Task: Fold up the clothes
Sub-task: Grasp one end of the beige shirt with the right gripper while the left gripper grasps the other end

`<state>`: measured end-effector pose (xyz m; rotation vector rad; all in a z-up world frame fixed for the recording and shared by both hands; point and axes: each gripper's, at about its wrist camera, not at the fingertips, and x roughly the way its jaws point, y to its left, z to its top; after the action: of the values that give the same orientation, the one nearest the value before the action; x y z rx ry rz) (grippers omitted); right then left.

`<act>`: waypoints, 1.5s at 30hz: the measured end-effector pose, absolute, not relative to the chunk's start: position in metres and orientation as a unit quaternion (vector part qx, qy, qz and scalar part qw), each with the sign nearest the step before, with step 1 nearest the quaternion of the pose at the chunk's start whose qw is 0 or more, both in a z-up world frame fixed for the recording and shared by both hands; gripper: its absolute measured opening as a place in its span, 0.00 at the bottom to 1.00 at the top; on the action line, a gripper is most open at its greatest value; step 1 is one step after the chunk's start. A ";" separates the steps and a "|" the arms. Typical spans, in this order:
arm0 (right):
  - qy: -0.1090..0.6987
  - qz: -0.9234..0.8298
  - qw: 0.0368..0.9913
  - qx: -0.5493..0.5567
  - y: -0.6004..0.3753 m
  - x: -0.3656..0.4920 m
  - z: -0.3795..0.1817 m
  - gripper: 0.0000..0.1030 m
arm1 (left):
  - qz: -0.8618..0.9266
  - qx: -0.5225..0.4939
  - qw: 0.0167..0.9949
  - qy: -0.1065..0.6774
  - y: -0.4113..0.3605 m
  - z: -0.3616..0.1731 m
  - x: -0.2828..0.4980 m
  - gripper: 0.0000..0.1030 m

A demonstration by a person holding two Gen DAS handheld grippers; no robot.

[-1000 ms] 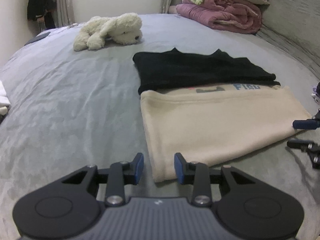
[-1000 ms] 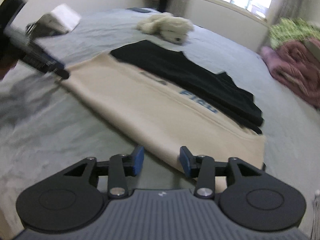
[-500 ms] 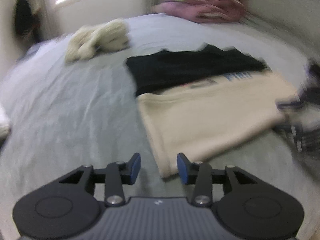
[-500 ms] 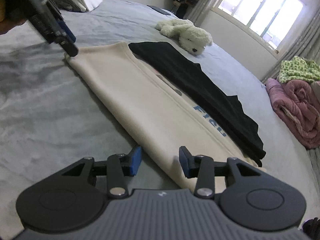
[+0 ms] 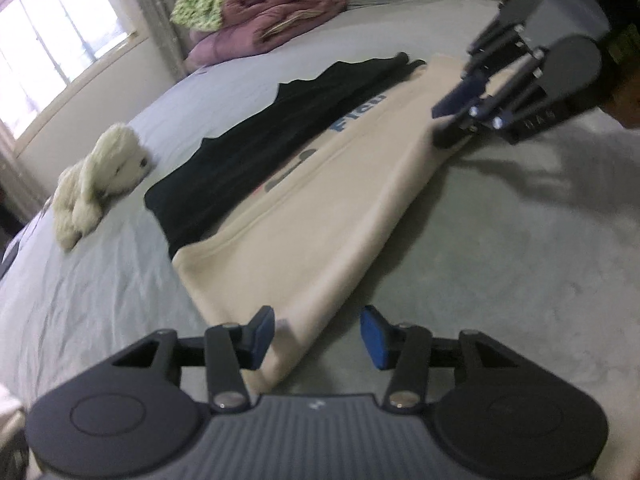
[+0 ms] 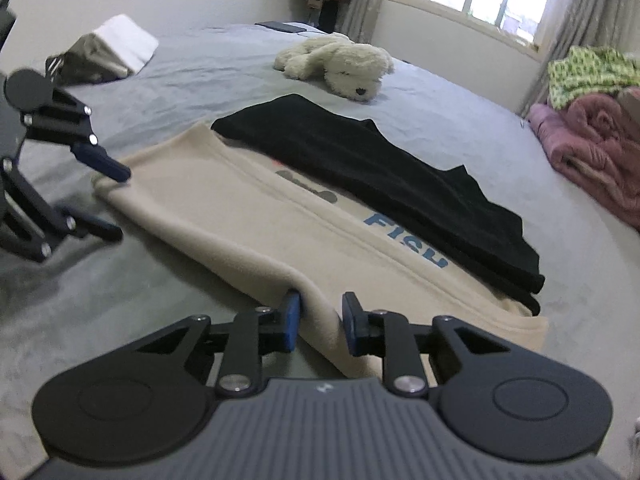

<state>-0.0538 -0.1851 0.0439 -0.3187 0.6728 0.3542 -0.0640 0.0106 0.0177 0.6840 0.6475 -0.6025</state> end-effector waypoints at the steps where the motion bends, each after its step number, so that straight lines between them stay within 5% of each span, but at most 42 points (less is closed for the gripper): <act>1: 0.331 0.173 0.916 -0.144 -0.187 -0.052 0.045 0.23 | -0.289 0.333 0.845 0.304 0.010 0.017 -0.063 0.48; 8: 0.347 0.181 0.916 -0.093 -0.200 -0.042 0.049 0.23 | -0.297 0.375 0.829 0.288 0.013 0.015 -0.059 0.46; 12: 0.347 0.185 0.915 -0.092 -0.202 -0.042 0.049 0.23 | -0.299 0.369 0.828 0.298 0.018 0.017 -0.051 0.15; 13: 0.346 0.187 0.915 -0.094 -0.202 -0.043 0.049 0.23 | -0.296 0.365 0.830 0.302 0.019 0.017 -0.049 0.14; 17: 0.336 0.188 0.913 -0.136 -0.199 -0.055 0.046 0.47 | -0.291 0.352 0.834 0.308 0.022 0.019 -0.043 0.10; 23: 0.326 0.181 0.891 -0.260 -0.208 -0.084 0.028 0.60 | -0.286 0.353 0.836 0.309 0.026 0.020 -0.042 0.10; 31: 0.317 0.097 0.875 -0.352 -0.254 -0.099 0.018 0.60 | -0.281 0.354 0.839 0.304 0.029 0.021 -0.044 0.10; 36: 0.315 0.105 0.863 -0.381 -0.258 -0.104 0.012 0.39 | -0.278 0.344 0.842 0.308 0.030 0.023 -0.041 0.10; 45: 0.311 0.093 0.853 -0.408 -0.259 -0.099 0.007 0.38 | -0.274 0.332 0.843 0.323 0.034 0.020 -0.039 0.15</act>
<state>-0.0989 -0.2593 0.0066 -0.8574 0.6545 0.1960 -0.0389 0.0340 0.0195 0.7012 0.6830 -0.5784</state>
